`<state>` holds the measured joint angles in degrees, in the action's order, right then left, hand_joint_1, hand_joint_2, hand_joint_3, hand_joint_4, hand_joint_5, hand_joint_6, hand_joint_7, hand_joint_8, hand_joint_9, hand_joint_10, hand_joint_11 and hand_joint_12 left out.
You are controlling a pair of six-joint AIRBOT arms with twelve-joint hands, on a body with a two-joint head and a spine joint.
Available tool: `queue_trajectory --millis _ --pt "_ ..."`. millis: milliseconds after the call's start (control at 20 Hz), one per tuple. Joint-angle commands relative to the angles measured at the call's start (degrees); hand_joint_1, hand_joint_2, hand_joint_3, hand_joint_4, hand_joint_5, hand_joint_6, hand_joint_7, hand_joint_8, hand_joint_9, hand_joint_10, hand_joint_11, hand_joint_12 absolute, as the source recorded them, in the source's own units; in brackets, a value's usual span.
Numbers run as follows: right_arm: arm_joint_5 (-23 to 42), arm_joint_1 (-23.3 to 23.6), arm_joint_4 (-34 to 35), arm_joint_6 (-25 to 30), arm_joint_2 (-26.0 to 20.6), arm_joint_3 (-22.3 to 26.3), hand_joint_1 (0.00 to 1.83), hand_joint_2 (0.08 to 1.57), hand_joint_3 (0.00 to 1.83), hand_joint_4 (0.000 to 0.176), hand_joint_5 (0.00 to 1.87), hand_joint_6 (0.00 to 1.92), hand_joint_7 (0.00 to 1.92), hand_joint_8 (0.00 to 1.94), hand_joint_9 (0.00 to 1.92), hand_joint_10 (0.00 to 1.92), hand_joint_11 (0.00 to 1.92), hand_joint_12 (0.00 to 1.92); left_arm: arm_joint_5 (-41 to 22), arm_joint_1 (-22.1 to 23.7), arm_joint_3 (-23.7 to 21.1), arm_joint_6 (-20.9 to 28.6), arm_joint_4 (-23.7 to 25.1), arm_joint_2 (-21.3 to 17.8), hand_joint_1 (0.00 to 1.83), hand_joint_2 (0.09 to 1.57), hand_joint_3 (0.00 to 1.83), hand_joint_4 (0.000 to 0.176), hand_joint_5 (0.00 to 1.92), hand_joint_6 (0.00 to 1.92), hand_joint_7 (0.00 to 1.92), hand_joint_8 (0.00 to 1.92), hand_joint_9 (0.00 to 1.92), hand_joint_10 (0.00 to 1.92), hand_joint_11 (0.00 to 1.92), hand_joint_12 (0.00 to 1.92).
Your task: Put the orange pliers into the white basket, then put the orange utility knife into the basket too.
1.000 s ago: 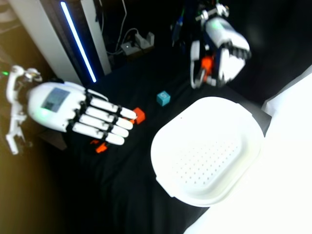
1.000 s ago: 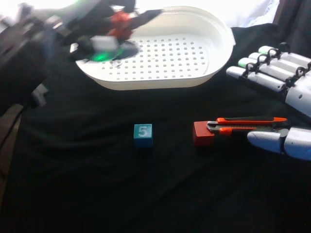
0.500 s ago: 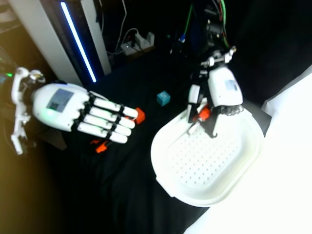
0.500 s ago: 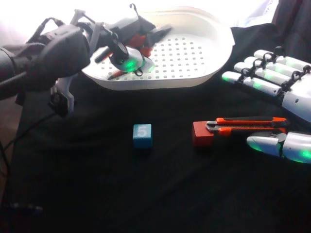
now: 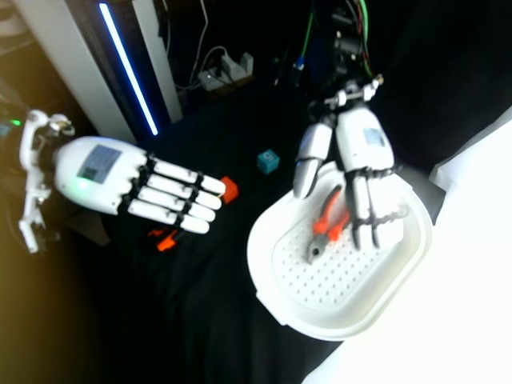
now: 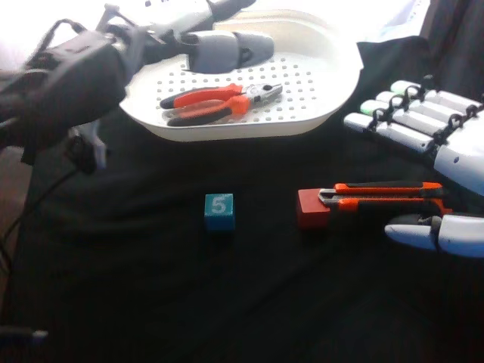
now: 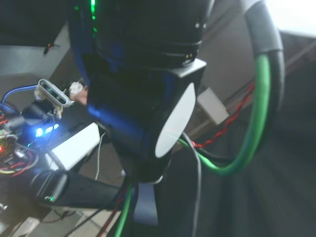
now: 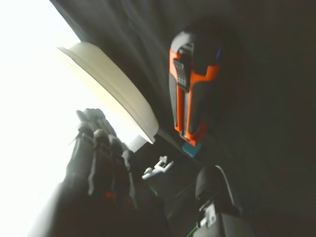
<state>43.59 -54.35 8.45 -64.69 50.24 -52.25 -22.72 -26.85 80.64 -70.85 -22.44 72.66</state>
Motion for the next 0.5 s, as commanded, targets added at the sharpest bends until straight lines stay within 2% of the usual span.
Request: queue_trajectory --millis 0,50,100,150,200,250,300,350,400,450 --pt "5.3 0.5 -0.1 -0.1 0.4 -0.5 0.58 1.17 0.0 0.058 0.0 0.0 0.0 0.0 0.0 0.0 0.02 0.01 -11.1 -0.3 -1.4 2.3 2.7 -2.3 0.01 1.23 0.0 0.128 0.0 0.0 0.0 0.0 0.0 0.0 0.0 0.0" --pt "4.7 0.5 0.2 -0.1 0.9 -1.0 0.58 1.18 0.0 0.054 0.0 0.0 0.0 0.0 0.03 0.01 0.04 0.02 -13.3 -1.2 -3.3 3.7 4.4 -4.3 0.0 1.23 0.0 0.14 0.0 0.0 0.0 0.0 0.0 0.0 0.0 0.0" --pt "4.1 0.5 0.8 -0.1 1.6 -1.5 0.57 1.19 0.0 0.046 0.0 0.0 0.0 0.0 0.07 0.03 0.01 0.34 -16.3 -2.6 -5.8 4.2 5.3 -6.8 0.0 1.26 0.0 0.14 0.0 0.0 0.0 0.0 0.0 0.0 0.0 0.0" --pt "3.2 0.5 1.2 -0.1 2.3 -2.1 0.55 1.19 0.0 0.027 0.0 0.0 0.06 0.01 0.11 0.04 0.0 0.62 -20.0 -4.8 -8.5 5.0 6.4 -9.6 0.0 1.3 0.02 0.169 0.0 0.0 0.0 0.0 0.0 0.0 0.0 0.0" --pt "2.2 0.5 2.1 -0.1 2.9 -3.0 0.52 1.19 0.0 0.008 0.0 0.0 0.08 0.01 0.13 0.05 0.0 0.77 -25.7 -8.1 -12.2 6.4 7.1 -12.6 0.0 1.35 0.01 0.15 0.0 0.0 0.0 0.0 0.0 0.0 0.0 0.0" --pt "1.5 0.5 2.9 -0.1 3.5 -3.6 0.55 1.2 0.0 0.0 0.0 0.0 0.1 0.01 0.15 0.05 0.0 0.85 -30.5 -10.9 -14.4 8.1 7.5 -14.4 0.09 1.38 0.01 0.128 0.0 0.0 0.0 0.0 0.0 0.0 0.0 0.0" --pt "1.0 0.5 3.4 -0.1 4.0 -4.1 0.56 1.21 0.0 0.0 0.0 0.0 0.11 0.0 0.15 0.05 0.0 0.82 -33.5 -13.0 -15.9 9.4 7.8 -15.4 0.12 1.38 0.01 0.115 0.0 0.0 0.0 0.0 0.03 0.01 0.0 0.0" --pt "0.3 0.5 3.8 -0.1 4.8 -4.9 0.58 1.21 0.0 0.0 0.02 0.01 0.15 0.01 0.18 0.06 0.0 0.89 -38.5 -16.8 -18.2 10.8 8.1 -16.8 0.12 1.4 0.01 0.124 0.01 0.0 0.0 0.0 0.07 0.03 0.07 0.03" --pt "0.0 0.5 4.3 -0.1 5.2 -5.3 0.6 1.21 0.0 0.0 0.04 0.01 0.18 0.01 0.21 0.06 0.0 1.01 -40.3 -18.4 -19.4 10.9 8.2 -17.3 0.11 1.42 0.0 0.112 0.02 0.0 0.02 0.0 0.14 0.02 0.01 0.26" --pt "-0.2 0.5 4.8 -0.1 5.7 -5.8 0.61 1.23 0.01 0.0 0.12 0.03 0.26 0.03 0.29 0.1 0.0 1.21 -42.8 -20.9 -20.9 11.1 8.1 -17.8 0.07 1.44 0.0 0.095 0.03 0.0 0.05 0.0 0.15 0.01 0.0 0.35"
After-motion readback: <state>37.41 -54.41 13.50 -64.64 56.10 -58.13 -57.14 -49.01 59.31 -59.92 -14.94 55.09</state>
